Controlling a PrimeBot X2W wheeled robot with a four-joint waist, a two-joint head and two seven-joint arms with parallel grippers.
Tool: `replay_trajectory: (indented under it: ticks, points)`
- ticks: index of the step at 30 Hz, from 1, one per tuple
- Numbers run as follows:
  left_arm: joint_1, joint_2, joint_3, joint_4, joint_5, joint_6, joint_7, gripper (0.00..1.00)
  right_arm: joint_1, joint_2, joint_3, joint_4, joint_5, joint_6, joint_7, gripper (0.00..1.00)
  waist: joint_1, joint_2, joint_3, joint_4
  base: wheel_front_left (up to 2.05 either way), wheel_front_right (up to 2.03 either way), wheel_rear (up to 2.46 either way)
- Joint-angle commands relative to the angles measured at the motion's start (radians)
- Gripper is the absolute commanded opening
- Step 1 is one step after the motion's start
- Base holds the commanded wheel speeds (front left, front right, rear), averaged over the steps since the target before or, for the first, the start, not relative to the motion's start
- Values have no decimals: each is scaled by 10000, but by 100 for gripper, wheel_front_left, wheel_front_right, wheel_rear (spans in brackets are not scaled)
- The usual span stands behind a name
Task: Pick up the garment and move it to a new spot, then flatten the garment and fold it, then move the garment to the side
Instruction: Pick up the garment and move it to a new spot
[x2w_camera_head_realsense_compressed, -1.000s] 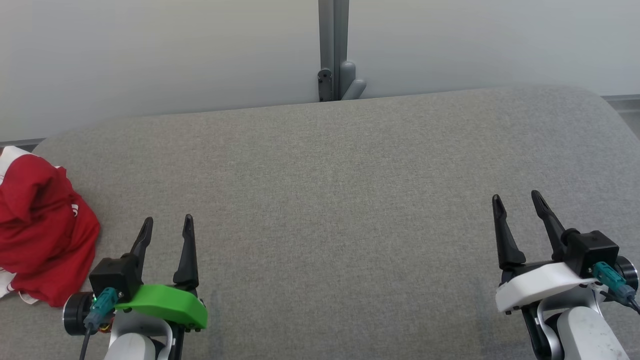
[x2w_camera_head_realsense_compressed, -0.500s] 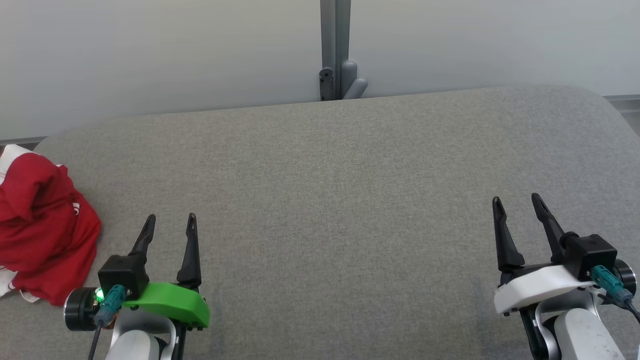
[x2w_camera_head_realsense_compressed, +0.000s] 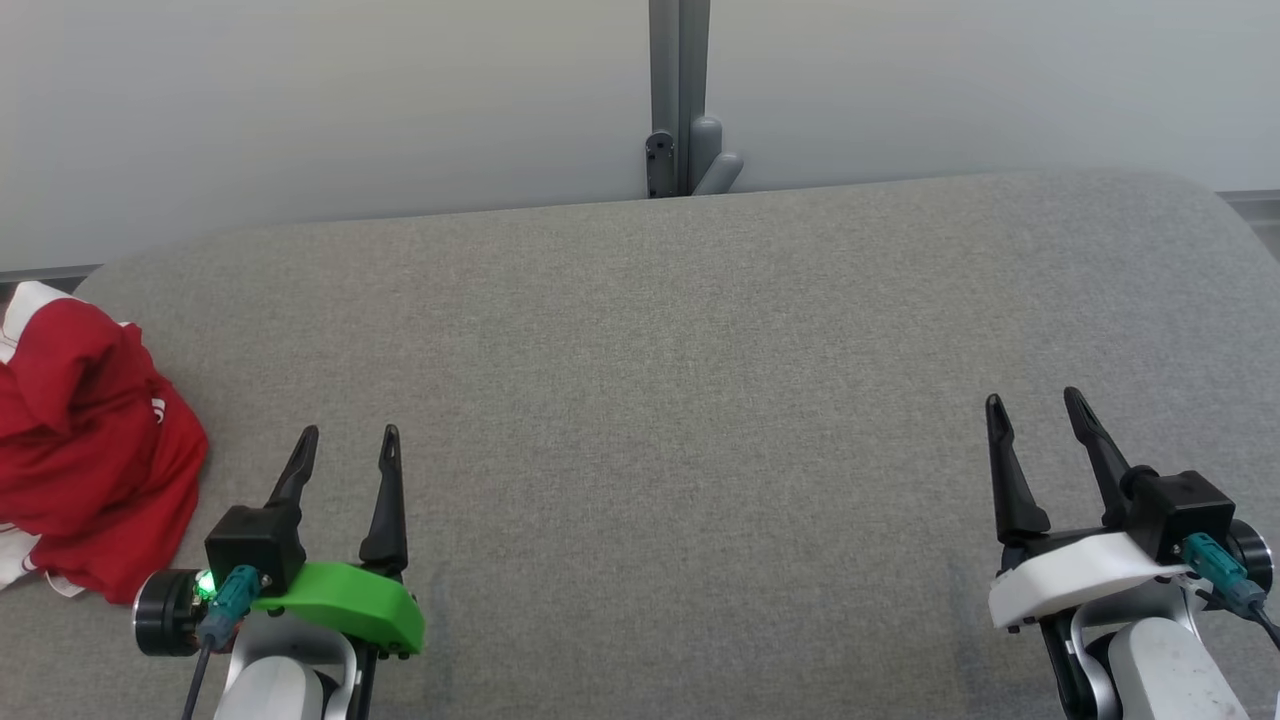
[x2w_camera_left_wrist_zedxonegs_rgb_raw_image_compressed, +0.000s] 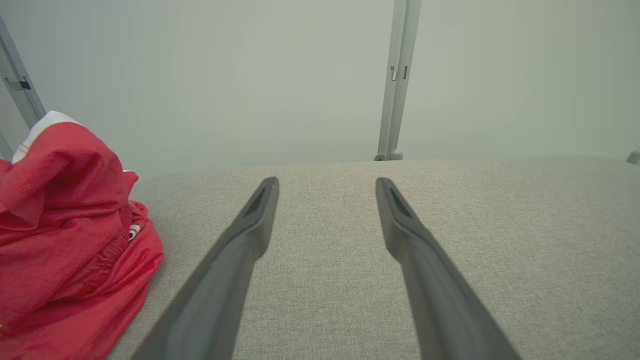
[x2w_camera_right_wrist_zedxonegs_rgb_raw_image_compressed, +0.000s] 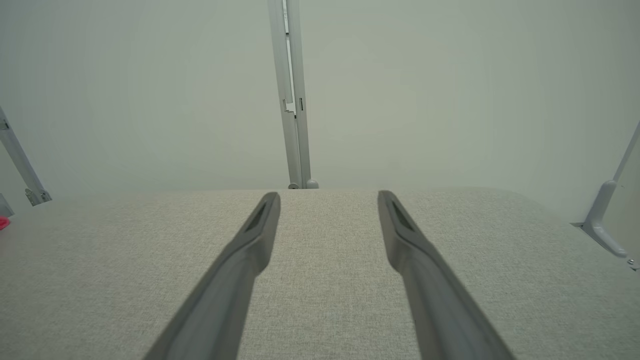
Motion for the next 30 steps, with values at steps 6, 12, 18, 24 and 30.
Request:
replay_trajectory:
  ticks: [6, 12, 18, 24, 30]
  points:
    - [-192, 42, 9, 33, -98, 71, 30, 100, -42, -6, -96, -11, 91, 1, -33, 100, 0, 0, 29, 145, 0, 0, 0]
    - [-347, 27, 67, 31, -216, 169, -66, 100, -19, -59, -145, -101, 28, 1, -33, 100, 0, 0, 71, 783, 0, 0, 0]
    - [-456, 101, 161, 77, -291, 255, -121, 100, -75, -46, -142, -175, 34, 1, -33, 100, 0, 0, 107, 1653, 0, 0, 0]
    - [-530, 201, 361, 92, -442, 366, -181, 100, -196, 10, 12, -196, 109, 1, -33, 100, 0, 0, 158, 2791, 0, 0, 0]
    - [-527, 236, 507, 67, -562, 511, -256, 100, -290, 83, 126, -175, 143, 1, -33, 100, 0, 0, 222, 3826, 0, 0, 0]
